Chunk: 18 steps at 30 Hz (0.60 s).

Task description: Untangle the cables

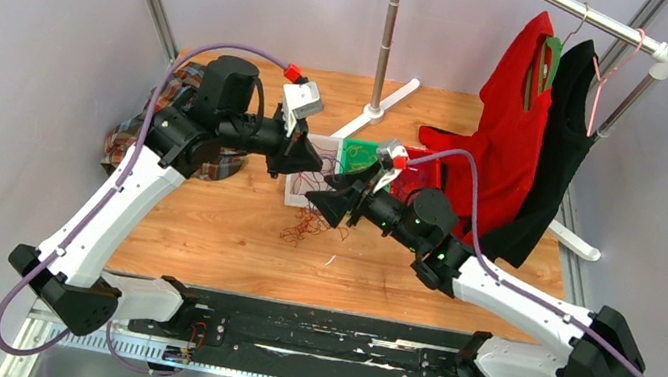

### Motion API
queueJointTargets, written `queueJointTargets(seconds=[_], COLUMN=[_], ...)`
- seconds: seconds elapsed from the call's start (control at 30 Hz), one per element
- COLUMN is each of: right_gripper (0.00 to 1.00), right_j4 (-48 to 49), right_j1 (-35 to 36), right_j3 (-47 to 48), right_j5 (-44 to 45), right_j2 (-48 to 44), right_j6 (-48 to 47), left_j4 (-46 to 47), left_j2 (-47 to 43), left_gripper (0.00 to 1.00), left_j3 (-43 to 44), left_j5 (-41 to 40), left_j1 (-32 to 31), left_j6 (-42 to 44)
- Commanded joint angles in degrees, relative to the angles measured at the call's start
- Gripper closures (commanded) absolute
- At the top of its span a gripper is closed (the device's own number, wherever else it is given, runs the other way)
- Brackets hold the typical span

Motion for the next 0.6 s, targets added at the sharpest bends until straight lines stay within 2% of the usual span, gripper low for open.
queueJointTargets(seconds=[0.0,0.2,0.4,0.57], right_gripper=[0.44,0.61,0.72,0.78], right_j4=[1.72,4.38,6.25,9.28], right_j1=[0.73,0.8,0.73,0.67], right_j3=[3.89,3.01,1.09,-3.52], right_j5=[1.65,3.69,4.97,6.44], right_j2=[4.14,10.05,12.69,14.73], right_j6=[-2.0,-1.24,-1.06,-0.22], left_j4=[0.91,0.86,1.0,0.99], left_j2=[-1.46,-1.75,-2.05,-0.27], left_gripper=[0.99,0.99,0.99,0.99], left_j3=[3.5,6.22,8.49,15.49], left_j5=[2.56,5.88,9.46,10.65], left_j1=[-0.16,-0.22,-0.15,-0.15], left_j6=[-2.12,-4.87,-7.01,-8.83])
